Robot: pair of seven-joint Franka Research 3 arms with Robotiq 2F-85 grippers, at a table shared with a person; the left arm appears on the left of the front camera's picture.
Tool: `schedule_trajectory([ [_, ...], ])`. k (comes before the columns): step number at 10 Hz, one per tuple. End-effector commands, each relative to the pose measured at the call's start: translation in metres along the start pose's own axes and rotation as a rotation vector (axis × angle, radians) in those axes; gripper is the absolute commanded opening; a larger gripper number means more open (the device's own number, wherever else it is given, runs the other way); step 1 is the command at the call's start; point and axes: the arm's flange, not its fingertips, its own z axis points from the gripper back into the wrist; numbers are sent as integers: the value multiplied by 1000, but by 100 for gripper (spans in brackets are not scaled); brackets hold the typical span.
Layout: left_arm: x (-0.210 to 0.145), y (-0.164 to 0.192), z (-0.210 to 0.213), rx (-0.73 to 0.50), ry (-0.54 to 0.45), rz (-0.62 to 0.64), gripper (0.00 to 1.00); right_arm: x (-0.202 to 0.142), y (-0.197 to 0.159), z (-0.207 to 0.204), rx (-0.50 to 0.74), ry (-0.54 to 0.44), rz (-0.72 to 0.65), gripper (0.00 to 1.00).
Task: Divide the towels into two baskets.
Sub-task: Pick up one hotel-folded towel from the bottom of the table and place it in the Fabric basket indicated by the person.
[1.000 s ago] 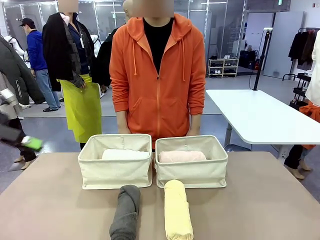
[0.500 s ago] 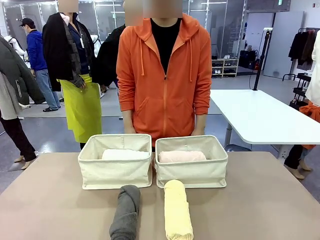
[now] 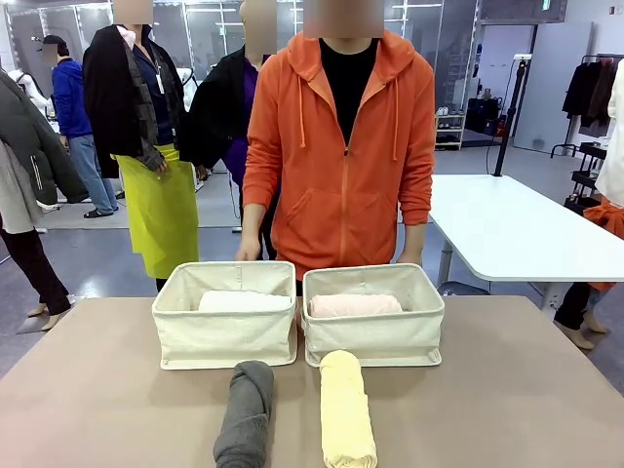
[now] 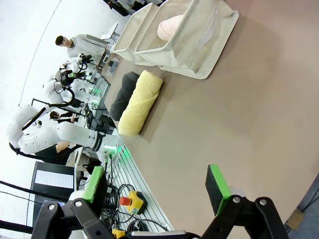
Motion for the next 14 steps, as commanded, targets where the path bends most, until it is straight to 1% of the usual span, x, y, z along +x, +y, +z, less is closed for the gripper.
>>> schedule_trajectory([
  [1, 1, -5, 3, -1, -5, -16, 100, 0, 3, 1, 6, -5, 3, 100],
  [9, 1, -2, 1, 1, -2, -7, 100, 0, 3, 1, 6, -5, 3, 100],
  [10, 14, -17, -12, 11, -6, -9, 100, 0, 3, 1, 6, -5, 3, 100],
  [11, 19, -32, -38, 79, 82, 3, 100, 0, 3, 1, 6, -5, 3, 100],
  [13, 17, -62, -85, 50, 238, -29, 100, 0, 3, 1, 6, -5, 3, 100],
  [14, 11, -74, -107, 57, 320, -10, 100, 0, 3, 1, 6, -5, 3, 100],
])
